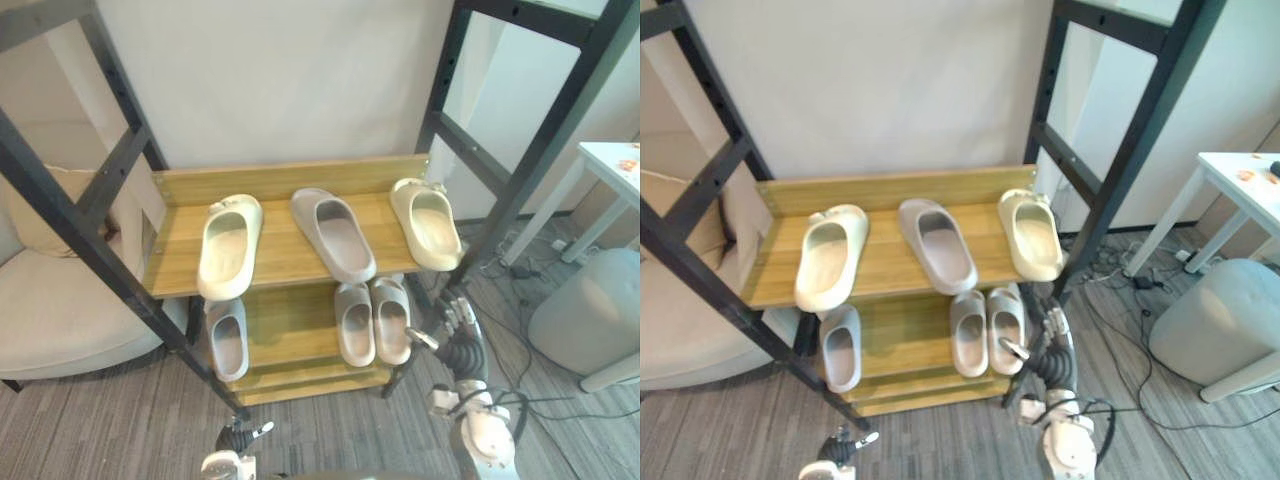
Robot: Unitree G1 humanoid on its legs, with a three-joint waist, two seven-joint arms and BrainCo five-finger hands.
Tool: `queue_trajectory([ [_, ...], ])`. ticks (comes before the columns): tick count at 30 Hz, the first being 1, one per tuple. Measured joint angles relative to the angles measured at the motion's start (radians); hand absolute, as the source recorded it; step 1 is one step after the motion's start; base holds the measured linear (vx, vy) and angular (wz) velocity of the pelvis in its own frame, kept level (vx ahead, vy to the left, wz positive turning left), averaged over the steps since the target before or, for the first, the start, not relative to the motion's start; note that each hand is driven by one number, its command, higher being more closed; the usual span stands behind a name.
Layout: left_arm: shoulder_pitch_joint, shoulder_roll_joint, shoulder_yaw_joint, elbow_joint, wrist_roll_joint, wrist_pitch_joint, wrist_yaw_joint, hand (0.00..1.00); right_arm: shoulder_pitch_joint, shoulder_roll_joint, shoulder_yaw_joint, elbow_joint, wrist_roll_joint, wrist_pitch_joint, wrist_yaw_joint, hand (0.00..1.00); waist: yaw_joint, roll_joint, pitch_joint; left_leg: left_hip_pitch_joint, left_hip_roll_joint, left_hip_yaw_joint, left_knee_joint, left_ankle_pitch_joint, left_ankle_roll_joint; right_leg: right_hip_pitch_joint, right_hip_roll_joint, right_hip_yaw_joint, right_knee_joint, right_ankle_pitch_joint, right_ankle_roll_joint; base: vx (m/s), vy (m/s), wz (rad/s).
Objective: Organize the slippers on the shoe rack
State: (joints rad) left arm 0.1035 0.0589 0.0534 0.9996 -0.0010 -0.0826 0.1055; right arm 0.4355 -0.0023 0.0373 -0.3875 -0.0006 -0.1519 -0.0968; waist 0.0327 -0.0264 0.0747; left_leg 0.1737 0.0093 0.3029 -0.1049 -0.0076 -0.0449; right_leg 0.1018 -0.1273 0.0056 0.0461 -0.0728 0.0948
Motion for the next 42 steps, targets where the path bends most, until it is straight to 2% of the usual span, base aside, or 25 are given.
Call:
queue_trajectory([
  [4,0.022,0.010,-0.006,-0.013,0.000,0.000,0.000,0.00,0.000,-0.001,0.006,-0.084,0.000,-0.011,-0.001,0.00,-0.027,-0.010,-0.007,0.000,-0.004,0.001,0.000,-0.001,0.002,-0.001,-0.003,0.004,0.001,0.001,0.002,0.00,0.000,0.00],
  [7,0.023,0.014,-0.014,-0.013,0.001,0.000,0.000,0.00,-0.003,-0.007,0.004,-0.128,0.000,-0.028,-0.001,0.00,-0.034,-0.011,-0.007,0.002,-0.004,0.003,0.001,-0.001,0.002,-0.001,-0.002,0.008,0.001,0.002,0.003,0.00,-0.001,-0.03],
  [12,0.022,0.021,-0.037,-0.009,0.001,-0.002,0.000,0.00,-0.046,-0.045,-0.009,-0.150,-0.002,-0.039,-0.005,0.00,-0.037,-0.012,-0.007,0.006,-0.004,0.004,0.001,0.002,0.008,0.003,-0.001,0.012,0.002,0.007,0.004,-0.01,-0.003,-0.02],
  [20,0.023,0.033,-0.053,-0.005,0.000,-0.020,-0.007,0.00,-0.261,-0.135,-0.042,-0.136,-0.001,-0.040,-0.025,0.00,-0.037,-0.011,-0.006,0.003,-0.010,-0.022,-0.004,0.003,0.007,0.003,-0.004,0.004,0.002,0.006,0.005,-0.04,-0.007,0.04],
  [25,0.003,0.042,-0.075,0.016,0.000,-0.022,-0.027,0.00,-0.395,-0.182,-0.033,-0.009,0.001,-0.037,-0.023,0.00,-0.027,-0.012,-0.001,-0.021,-0.028,-0.076,-0.005,0.011,0.020,0.003,-0.014,-0.030,-0.005,0.002,0.008,-0.01,-0.001,0.22],
  [27,-0.008,0.043,-0.074,0.020,-0.001,-0.022,-0.030,0.00,-0.460,-0.207,-0.025,0.067,0.000,-0.026,-0.019,0.00,-0.016,-0.014,0.009,-0.034,-0.033,-0.098,0.000,0.020,0.033,0.004,-0.017,-0.051,-0.013,0.003,0.007,0.03,-0.006,0.24],
  [34,-0.030,0.042,-0.073,0.024,-0.003,-0.022,-0.033,0.00,-0.622,-0.267,-0.023,0.288,0.000,0.009,-0.022,0.00,0.022,-0.015,0.026,-0.050,-0.034,-0.127,0.001,0.021,0.034,0.006,-0.017,-0.076,-0.017,0.005,0.001,0.03,-0.009,0.12],
  [42,-0.044,0.042,-0.059,0.023,-0.006,-0.037,-0.051,0.00,-0.774,-0.345,-0.012,0.474,0.013,0.030,-0.006,0.00,0.029,-0.014,0.065,-0.052,-0.035,-0.150,0.001,0.022,0.034,0.014,-0.016,-0.100,-0.017,0.000,-0.006,0.00,-0.015,0.08],
])
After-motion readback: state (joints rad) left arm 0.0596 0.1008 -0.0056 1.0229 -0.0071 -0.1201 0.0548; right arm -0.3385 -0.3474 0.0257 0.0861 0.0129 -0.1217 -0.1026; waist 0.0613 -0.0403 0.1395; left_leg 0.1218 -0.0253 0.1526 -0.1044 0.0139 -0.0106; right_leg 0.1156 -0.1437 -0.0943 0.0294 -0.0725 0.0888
